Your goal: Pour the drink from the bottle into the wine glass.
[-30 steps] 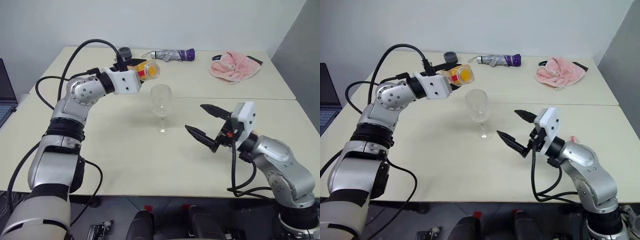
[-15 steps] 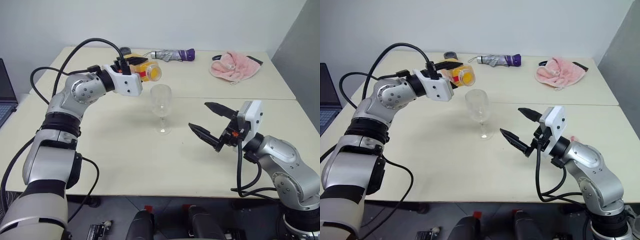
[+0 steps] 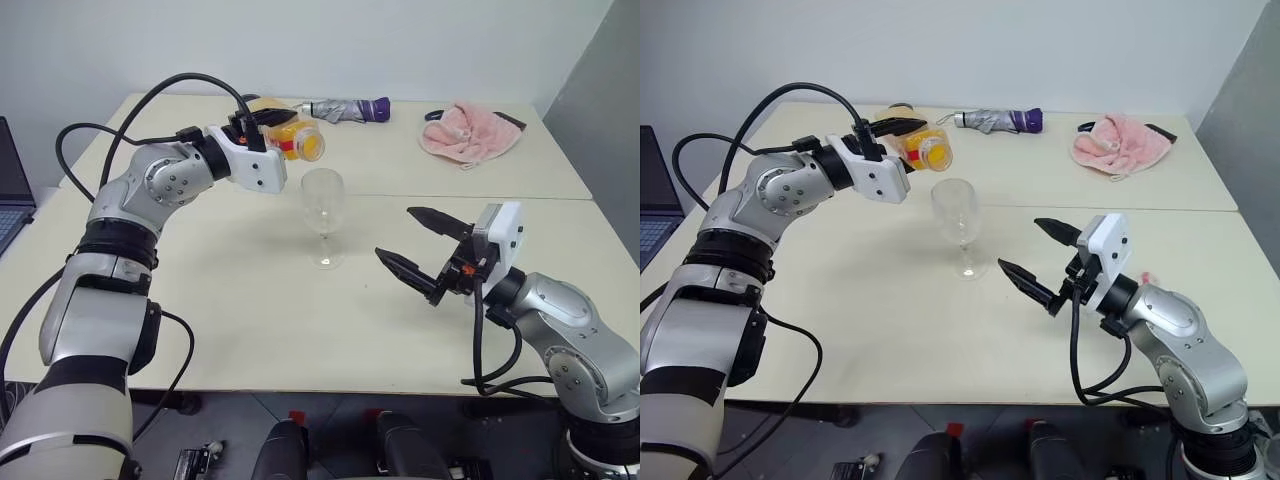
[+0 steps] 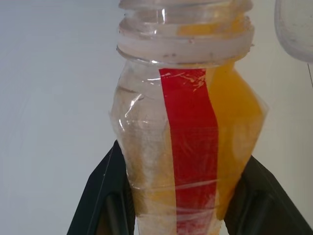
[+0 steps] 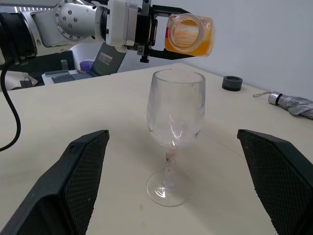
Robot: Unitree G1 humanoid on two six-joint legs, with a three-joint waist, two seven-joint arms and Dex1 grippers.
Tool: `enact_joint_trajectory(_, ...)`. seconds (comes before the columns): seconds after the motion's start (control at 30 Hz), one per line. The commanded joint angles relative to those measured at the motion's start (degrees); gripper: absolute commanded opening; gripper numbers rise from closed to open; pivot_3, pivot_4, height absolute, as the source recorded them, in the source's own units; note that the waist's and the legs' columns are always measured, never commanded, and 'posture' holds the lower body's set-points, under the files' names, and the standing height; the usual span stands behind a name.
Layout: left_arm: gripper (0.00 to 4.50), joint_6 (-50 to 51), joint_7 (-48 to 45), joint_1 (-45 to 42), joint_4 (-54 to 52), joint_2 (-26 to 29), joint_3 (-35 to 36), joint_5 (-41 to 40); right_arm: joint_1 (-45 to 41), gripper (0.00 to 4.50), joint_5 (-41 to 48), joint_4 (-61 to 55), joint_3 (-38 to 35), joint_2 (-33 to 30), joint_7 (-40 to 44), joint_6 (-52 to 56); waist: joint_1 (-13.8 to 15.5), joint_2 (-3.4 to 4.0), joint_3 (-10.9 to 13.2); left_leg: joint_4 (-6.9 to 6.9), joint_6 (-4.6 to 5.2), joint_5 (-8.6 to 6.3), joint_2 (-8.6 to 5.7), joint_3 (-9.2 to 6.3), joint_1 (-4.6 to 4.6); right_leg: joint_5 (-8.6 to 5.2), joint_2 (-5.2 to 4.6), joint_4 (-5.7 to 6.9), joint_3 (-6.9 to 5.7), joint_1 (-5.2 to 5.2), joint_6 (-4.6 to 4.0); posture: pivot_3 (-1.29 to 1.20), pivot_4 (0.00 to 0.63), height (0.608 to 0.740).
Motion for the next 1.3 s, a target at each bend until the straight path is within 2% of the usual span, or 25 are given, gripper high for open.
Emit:
enact_joint_trajectory(0.03,1.78,-0.7,2.4,-3.3,-0.9,0.6,0.1,0.3,0.0,4.5,1.1,-2.8,-0.1,-0.6,0.0,0.2,0.0,0.0,0.0,0.0,0.0,0.0,0.0,0.0,0.0,0.0,0.0,0.0,0.0,0.0,0.0,0.0,0.15,0.74)
enact_joint_trajectory(0.6,1.78,-1.4,5.6,-5.6,1.6,1.1,-1.9,3.4,1.0,4.5,-2.3,-2.4,0.7,-0.4,0.1,-3.1,0.0,0.0,0.0,0.01,0.0,0.0,-0.01,0.0,0.0,0.0,0.0,0.01,0.0,0.0,0.0,0.0,0.15,0.74)
enact_joint_trajectory(1.3,1.78,-2.4,10.4,-8.2,4.6,2.0,-4.6,6.7,2.8,4.5,0.0,-4.0,0.2,0.2,1.5,-5.5,0.0,0.0,0.0,0.03,0.0,0.0,-0.01,0.01,0.01,0.0,-0.01,0.03,0.01,0.0,0.0,0.0,0.15,0.74)
